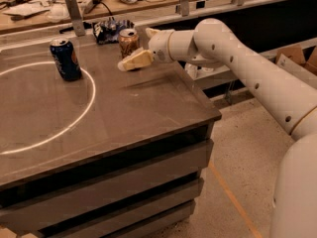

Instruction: Knock orange can over

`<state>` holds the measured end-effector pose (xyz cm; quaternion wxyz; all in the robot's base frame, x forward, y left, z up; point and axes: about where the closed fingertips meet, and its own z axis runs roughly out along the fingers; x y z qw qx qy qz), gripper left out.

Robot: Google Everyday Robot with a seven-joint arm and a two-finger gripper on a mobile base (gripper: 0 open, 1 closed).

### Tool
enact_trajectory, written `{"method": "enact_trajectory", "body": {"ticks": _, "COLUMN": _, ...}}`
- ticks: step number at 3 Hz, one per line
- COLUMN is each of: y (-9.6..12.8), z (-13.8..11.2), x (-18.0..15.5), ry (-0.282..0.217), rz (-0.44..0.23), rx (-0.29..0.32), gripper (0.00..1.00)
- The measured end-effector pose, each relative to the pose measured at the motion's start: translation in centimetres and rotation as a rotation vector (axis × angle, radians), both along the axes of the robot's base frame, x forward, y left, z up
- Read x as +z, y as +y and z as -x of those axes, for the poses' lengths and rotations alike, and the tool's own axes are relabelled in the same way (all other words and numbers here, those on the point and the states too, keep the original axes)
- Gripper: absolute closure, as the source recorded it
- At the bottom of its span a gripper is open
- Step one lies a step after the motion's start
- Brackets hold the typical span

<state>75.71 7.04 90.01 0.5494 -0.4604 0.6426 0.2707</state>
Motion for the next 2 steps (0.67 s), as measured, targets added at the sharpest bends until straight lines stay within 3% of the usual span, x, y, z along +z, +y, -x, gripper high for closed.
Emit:
{"method": "enact_trajectory", "body": {"ticks": 1, "y": 1.75, "z": -0.22, "x": -0.82, "ry": 0.012, "rz": 0.013, "rx": 0.016, "gripper": 0.26}}
{"method": "enact_trajectory", "body": {"ticks": 2, "y": 1.55, "z": -0.09, "x": -0.69, "ry": 0.002, "rz": -0.029, "rx": 0.027, "gripper": 0.57}}
